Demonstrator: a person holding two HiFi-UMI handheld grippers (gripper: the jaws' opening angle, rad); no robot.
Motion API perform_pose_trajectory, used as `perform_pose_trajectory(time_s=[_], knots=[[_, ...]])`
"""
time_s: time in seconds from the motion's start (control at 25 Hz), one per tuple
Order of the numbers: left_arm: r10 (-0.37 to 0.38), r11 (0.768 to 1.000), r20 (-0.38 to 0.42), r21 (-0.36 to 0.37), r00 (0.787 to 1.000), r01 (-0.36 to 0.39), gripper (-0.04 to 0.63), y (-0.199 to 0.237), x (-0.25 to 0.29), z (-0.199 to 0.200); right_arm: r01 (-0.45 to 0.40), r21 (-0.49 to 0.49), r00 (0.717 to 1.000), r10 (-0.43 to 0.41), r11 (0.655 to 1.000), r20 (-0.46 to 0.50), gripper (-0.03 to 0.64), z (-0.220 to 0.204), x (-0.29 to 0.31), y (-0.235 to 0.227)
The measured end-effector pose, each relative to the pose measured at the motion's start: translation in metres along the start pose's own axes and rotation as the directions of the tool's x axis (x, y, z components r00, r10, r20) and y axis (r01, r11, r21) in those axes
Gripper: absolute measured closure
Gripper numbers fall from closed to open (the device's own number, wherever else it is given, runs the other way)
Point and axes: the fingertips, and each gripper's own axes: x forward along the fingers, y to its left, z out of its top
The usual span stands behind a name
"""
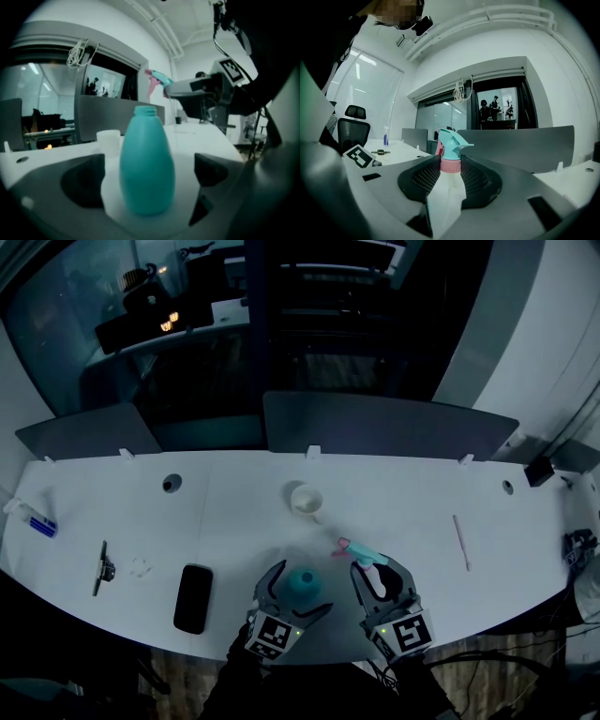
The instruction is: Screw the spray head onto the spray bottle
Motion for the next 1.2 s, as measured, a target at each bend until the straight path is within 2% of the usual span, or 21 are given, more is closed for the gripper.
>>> perform_pose_trajectory(time_s=[0.28, 0.32, 0.4, 0.44, 0.48, 0.68, 0.84, 1.04, 1.2], knots=[[-0.017, 0.997, 0.011, -0.071, 1.000, 0.018, 0.006, 0.005, 0.011, 0.002, 0.020, 0.009, 1.000, -0.020, 1.000, -0.006, 0.491, 0.004, -0.003, -0.004], [-0.010, 0.997, 0.012, -0.078, 1.000, 0.011, 0.022, 0.006, 0.011, 0.002, 0.022, 0.008, 1.000, -0.022, 1.000, -0.006, 0.491, 0.003, -0.004, -0.004], [0.003, 0.997, 0.005, -0.080, 1.000, -0.003, 0.101, 0.007, 0.010, 0.001, 0.024, 0.006, 1.000, -0.024, 1.000, -0.006, 0.491, 0.003, -0.004, -0.005], [0.006, 0.997, -0.002, -0.075, 1.000, -0.006, 0.185, 0.007, 0.009, -0.001, 0.025, 0.008, 1.000, -0.025, 1.000, -0.007, 0.491, 0.003, -0.004, -0.005], [0.006, 0.998, -0.009, -0.068, 1.000, -0.007, 0.199, 0.006, 0.009, -0.001, 0.025, 0.008, 1.000, -0.025, 1.000, -0.007, 0.491, 0.003, -0.004, -0.005], [-0.004, 0.999, -0.019, -0.054, 1.000, 0.003, 0.204, 0.002, 0.009, -0.002, 0.016, 0.004, 1.000, -0.016, 1.000, 0.009, 0.491, 0.010, -0.003, -0.002], [-0.003, 0.999, -0.021, -0.051, 1.000, 0.002, 0.204, 0.002, 0.009, -0.003, -0.016, 0.022, 0.995, 0.014, 1.000, 0.101, 0.491, 0.050, -0.003, 0.000], [-0.004, 0.999, -0.022, -0.054, 1.000, 0.003, 0.204, 0.002, 0.009, -0.003, -0.112, 0.019, 0.968, 0.105, 0.994, 0.227, 0.491, 0.117, -0.003, 0.023], [-0.004, 0.998, -0.021, -0.055, 1.000, 0.003, 0.204, 0.002, 0.009, -0.003, -0.186, 0.037, 0.944, 0.168, 0.982, 0.284, 0.491, 0.138, -0.001, 0.041]])
